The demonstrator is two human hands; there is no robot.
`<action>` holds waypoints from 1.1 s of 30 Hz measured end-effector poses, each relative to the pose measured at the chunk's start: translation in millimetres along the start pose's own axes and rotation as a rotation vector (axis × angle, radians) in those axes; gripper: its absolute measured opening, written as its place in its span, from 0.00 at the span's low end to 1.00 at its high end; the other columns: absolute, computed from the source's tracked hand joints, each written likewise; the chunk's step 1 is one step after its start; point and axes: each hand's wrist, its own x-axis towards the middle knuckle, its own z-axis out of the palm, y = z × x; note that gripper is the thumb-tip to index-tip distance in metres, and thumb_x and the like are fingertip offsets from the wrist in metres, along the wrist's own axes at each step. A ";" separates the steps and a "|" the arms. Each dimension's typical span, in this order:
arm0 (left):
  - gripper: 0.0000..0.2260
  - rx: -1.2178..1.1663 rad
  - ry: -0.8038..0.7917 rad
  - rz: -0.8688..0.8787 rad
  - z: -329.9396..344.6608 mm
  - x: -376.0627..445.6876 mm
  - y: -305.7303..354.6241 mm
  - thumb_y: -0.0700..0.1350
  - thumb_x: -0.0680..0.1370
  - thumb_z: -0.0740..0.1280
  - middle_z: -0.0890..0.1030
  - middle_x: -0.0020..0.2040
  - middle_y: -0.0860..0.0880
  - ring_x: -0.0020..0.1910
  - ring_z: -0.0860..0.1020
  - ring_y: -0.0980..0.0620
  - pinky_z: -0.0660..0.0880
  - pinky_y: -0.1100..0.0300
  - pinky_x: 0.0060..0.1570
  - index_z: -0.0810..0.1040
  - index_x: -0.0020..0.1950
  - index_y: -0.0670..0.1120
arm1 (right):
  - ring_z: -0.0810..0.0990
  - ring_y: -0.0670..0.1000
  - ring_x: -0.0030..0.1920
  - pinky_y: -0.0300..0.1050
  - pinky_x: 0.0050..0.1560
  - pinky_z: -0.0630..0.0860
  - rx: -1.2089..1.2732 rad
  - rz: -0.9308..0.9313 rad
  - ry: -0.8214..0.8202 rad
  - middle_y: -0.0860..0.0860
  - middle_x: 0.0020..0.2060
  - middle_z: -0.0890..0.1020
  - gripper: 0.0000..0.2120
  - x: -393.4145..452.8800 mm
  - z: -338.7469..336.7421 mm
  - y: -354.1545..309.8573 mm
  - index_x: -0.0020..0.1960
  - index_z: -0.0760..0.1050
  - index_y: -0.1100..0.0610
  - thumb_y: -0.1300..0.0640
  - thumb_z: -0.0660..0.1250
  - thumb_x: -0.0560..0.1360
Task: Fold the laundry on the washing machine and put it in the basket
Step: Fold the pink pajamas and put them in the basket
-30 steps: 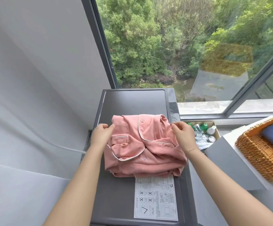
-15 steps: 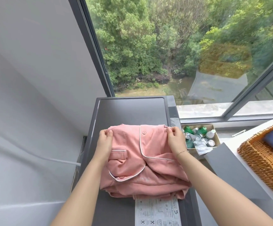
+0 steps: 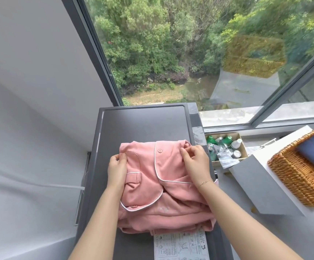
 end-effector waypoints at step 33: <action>0.21 0.074 -0.158 -0.008 -22.5 -16.3 15.5 0.50 0.76 0.69 0.78 0.60 0.49 0.58 0.77 0.52 0.71 0.55 0.63 0.70 0.68 0.48 | 0.60 0.48 0.33 0.46 0.34 0.57 0.250 0.270 -0.129 0.47 0.28 0.61 0.22 8.4 -34.0 13.1 0.30 0.61 0.51 0.44 0.65 0.76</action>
